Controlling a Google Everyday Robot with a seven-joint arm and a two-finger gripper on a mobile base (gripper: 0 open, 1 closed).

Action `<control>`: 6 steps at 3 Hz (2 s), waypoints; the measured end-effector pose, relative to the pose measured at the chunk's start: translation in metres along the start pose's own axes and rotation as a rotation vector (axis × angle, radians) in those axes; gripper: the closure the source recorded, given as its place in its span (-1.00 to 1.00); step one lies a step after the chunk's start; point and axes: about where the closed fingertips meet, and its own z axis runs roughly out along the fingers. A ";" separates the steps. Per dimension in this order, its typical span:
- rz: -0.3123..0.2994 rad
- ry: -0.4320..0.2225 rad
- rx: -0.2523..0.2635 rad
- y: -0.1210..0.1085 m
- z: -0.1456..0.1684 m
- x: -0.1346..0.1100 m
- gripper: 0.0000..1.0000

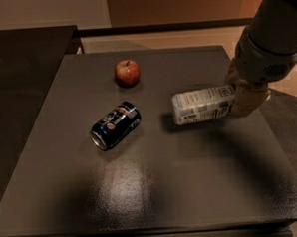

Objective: Move blue plastic bottle near apple

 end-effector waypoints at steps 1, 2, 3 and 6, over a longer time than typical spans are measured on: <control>0.094 -0.017 0.011 -0.039 0.004 0.005 1.00; 0.191 -0.029 0.010 -0.072 0.016 0.002 1.00; 0.259 -0.031 0.004 -0.096 0.031 -0.007 1.00; 0.366 -0.044 -0.011 -0.128 0.074 -0.035 1.00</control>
Offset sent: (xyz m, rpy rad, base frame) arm 0.1135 -0.0035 -0.0043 0.1149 0.0200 -0.3035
